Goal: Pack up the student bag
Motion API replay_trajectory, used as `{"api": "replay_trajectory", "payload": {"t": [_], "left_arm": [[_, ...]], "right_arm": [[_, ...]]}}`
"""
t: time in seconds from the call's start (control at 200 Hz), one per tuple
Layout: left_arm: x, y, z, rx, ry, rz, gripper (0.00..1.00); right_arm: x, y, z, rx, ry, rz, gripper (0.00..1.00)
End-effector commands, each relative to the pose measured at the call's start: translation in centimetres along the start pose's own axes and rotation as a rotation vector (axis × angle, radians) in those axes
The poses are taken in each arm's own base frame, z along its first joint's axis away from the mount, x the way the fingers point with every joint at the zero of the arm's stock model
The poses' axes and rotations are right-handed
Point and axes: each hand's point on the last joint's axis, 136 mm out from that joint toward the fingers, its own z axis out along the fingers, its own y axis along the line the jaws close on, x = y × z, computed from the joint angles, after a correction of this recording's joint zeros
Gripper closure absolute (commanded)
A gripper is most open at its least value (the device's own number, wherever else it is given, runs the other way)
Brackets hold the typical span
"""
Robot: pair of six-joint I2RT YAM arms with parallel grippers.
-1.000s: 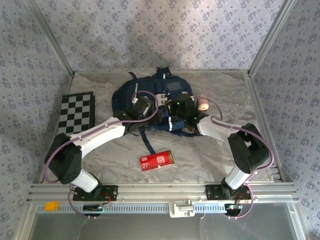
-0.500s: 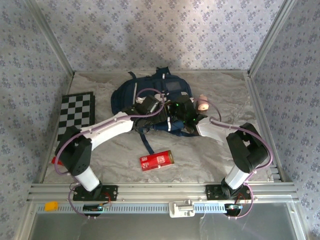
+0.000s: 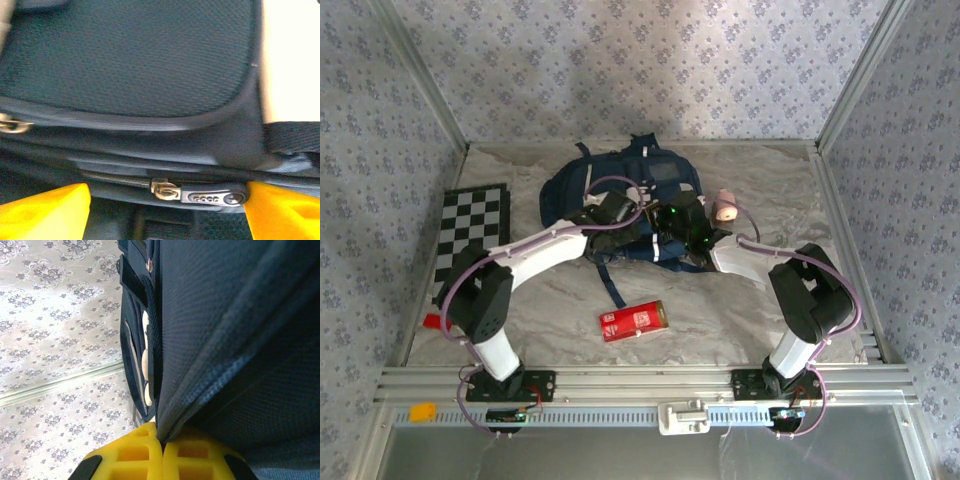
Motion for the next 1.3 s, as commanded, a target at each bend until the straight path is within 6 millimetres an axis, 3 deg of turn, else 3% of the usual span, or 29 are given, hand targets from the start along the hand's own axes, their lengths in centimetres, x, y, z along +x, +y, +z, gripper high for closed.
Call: {"api": "replay_trajectory", "payload": {"t": [0.0, 0.085, 0.17, 0.38, 0.595, 0.905, 1.064, 1.299], "left_arm": [[-1.0, 2.7, -2.6, -0.048, -0.037, -0.003, 0.26], [-0.5, 3.4, -3.4, -0.052, -0.011, 0.005, 0.33], [0.0, 2.0, -3.6, 0.024, 0.043, 0.032, 0.37], [-0.3, -0.4, -3.9, 0.081, 0.108, 0.023, 0.28], [-2.4, 1.0, -3.4, -0.006, 0.059, 0.153, 0.31], [-0.5, 0.6, -1.8, 0.182, 0.208, 0.336, 0.36], [-1.2, 1.9, -0.1, 0.141, 0.254, 0.327, 0.37], [0.0, 2.7, 1.7, 0.109, 0.319, 0.332, 0.45]], "right_arm": [[0.4, 3.5, -0.5, -0.116, 0.018, -0.017, 1.00], [0.5, 3.7, -0.5, -0.117, 0.018, -0.033, 1.00], [0.6, 3.9, -0.5, -0.115, 0.020, -0.047, 1.00], [0.4, 3.5, -0.3, -0.100, 0.008, -0.056, 1.00], [0.9, 2.7, 0.4, -0.083, 0.038, -0.037, 1.00], [0.9, 2.5, 0.7, -0.074, 0.037, -0.048, 1.00], [0.9, 2.7, 0.5, -0.074, 0.032, -0.055, 1.00], [0.7, 2.6, 0.6, -0.067, 0.027, -0.063, 1.00]]}}
